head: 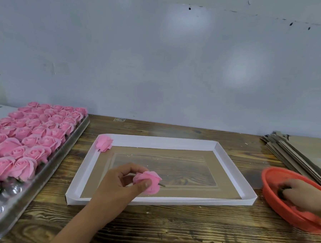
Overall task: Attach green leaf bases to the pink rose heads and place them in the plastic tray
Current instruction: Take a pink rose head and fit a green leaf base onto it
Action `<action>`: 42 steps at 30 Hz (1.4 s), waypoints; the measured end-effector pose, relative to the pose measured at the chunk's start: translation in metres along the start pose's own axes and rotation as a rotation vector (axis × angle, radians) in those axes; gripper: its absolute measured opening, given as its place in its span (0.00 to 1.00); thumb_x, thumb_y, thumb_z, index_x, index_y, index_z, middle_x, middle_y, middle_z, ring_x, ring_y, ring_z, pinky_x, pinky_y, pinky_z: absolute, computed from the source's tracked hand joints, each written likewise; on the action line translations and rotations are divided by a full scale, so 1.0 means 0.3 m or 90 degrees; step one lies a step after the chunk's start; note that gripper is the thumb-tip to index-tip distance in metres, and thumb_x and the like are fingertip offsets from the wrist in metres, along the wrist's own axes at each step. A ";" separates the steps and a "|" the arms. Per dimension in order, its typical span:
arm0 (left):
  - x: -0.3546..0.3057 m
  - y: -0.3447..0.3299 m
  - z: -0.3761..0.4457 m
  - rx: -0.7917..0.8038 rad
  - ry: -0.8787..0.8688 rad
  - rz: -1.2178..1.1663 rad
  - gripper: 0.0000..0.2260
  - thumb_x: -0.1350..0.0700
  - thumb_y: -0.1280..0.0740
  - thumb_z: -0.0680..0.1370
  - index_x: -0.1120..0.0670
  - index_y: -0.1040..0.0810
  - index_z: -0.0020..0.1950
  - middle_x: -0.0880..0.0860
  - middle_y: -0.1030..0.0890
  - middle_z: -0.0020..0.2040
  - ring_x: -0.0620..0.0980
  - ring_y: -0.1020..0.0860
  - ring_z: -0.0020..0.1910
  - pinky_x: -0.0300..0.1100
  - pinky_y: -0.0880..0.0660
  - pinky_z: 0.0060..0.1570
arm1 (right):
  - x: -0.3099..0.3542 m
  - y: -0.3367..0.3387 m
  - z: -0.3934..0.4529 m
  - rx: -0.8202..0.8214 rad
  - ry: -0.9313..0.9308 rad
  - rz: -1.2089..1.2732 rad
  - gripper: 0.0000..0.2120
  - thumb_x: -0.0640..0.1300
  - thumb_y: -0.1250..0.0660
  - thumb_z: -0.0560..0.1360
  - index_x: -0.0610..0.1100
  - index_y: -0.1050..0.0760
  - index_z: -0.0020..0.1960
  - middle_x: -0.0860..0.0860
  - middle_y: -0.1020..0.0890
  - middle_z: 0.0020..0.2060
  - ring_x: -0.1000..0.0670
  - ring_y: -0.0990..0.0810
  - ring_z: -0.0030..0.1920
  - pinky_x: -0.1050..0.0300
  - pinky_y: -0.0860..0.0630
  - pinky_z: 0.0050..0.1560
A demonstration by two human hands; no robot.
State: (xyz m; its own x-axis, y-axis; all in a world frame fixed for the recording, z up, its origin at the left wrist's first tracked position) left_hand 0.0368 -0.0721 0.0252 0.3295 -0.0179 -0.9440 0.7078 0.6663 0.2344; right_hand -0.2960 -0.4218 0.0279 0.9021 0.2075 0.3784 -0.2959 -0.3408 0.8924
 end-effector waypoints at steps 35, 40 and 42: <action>-0.020 -0.002 -0.015 -0.015 0.062 -0.222 0.14 0.48 0.24 0.65 0.49 0.14 0.49 0.54 0.14 0.49 0.50 0.15 0.48 0.37 0.19 0.44 | 0.740 -0.433 -0.464 0.164 0.147 0.758 0.13 0.32 0.42 0.79 0.40 0.19 0.48 0.43 0.18 0.41 0.55 0.26 0.29 0.62 0.28 0.31; -0.024 0.001 -0.014 -0.064 0.025 -0.172 0.16 0.48 0.24 0.65 0.51 0.15 0.50 0.51 0.14 0.46 0.47 0.16 0.46 0.33 0.20 0.43 | 0.813 -0.479 -0.508 0.238 0.153 0.917 0.13 0.32 0.41 0.79 0.38 0.18 0.51 0.45 0.18 0.34 0.53 0.22 0.31 0.62 0.23 0.33; -0.023 0.001 -0.015 -0.094 0.016 -0.164 0.16 0.47 0.24 0.65 0.51 0.15 0.50 0.49 0.14 0.46 0.46 0.16 0.46 0.32 0.21 0.42 | 0.815 -0.481 -0.519 0.259 0.182 0.927 0.14 0.32 0.42 0.79 0.39 0.18 0.52 0.43 0.16 0.37 0.51 0.20 0.35 0.61 0.21 0.36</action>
State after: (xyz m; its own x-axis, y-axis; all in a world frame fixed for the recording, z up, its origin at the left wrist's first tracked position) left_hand 0.0319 -0.0684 0.0309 0.1331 -0.1836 -0.9739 0.6676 0.7430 -0.0488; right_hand -0.0817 -0.1791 0.0300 -0.1865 -0.3696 0.9103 -0.6926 -0.6076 -0.3886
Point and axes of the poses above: each hand's wrist, its own z-axis towards the middle knuckle, its own y-axis out of the back of the hand, x = y × z, the point moved 3 cm from there along z, towards the middle knuckle
